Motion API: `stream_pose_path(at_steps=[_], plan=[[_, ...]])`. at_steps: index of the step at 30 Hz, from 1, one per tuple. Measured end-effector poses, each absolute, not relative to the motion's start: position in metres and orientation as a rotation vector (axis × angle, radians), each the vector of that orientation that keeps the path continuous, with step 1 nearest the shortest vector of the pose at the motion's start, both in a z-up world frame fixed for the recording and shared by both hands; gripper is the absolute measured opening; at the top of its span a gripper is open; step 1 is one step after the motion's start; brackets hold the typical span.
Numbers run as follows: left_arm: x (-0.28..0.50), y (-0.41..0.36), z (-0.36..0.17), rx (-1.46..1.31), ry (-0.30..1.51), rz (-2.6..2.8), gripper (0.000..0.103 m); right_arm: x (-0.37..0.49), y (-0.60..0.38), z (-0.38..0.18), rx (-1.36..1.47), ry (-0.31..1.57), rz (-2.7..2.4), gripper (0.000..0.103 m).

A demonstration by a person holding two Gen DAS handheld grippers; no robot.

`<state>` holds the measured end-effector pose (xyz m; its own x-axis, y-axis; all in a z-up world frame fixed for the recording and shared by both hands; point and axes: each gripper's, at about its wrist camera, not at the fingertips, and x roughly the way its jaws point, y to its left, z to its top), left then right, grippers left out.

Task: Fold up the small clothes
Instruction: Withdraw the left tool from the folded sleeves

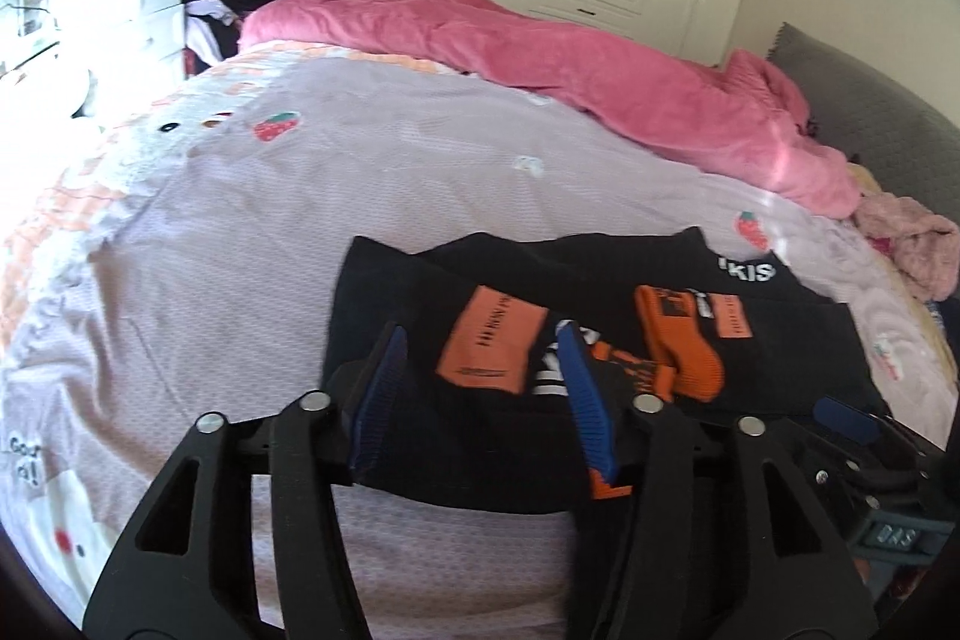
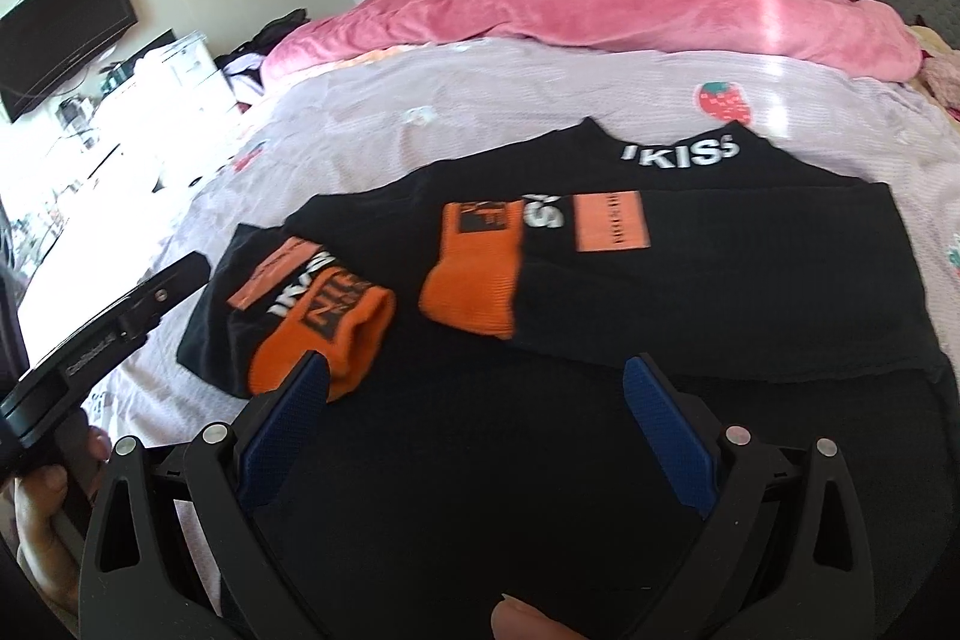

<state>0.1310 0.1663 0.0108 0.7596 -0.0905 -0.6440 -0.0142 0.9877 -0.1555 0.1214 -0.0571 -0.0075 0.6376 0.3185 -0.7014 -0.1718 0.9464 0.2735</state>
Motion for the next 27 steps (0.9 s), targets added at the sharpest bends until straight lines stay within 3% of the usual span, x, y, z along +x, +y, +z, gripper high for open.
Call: stream_pose_path(at_steps=[4, 10, 14, 16, 18, 19, 27], plan=[[0.131, 0.178, 0.010, -0.159, 0.709, 0.007, 0.071, 0.125, -0.038, -0.008, 0.180, 0.839, 0.327, 0.098], [0.131, 0.195, 0.007, -0.163, 0.710, 0.094, 0.092, 0.140, -0.018, -0.012, 0.182, 0.862, 0.370, 0.097], [0.132, 0.208, 0.005, -0.194, 0.719, 0.137, 0.093, 0.150, -0.009, -0.019, 0.191, 0.885, 0.386, 0.096], [0.132, 0.216, 0.003, -0.217, 0.723, 0.153, 0.093, 0.154, -0.006, -0.024, 0.208, 0.901, 0.399, 0.086], [0.132, 0.222, 0.002, -0.237, 0.723, 0.169, 0.093, 0.159, -0.004, -0.029, 0.228, 0.920, 0.407, 0.083], [0.132, 0.225, 0.002, -0.248, 0.724, 0.174, 0.093, 0.161, -0.004, -0.032, 0.241, 0.929, 0.411, 0.074], [0.131, 0.231, 0.001, -0.277, 0.721, 0.183, 0.093, 0.165, 0.004, -0.038, 0.278, 0.939, 0.481, 0.041]])
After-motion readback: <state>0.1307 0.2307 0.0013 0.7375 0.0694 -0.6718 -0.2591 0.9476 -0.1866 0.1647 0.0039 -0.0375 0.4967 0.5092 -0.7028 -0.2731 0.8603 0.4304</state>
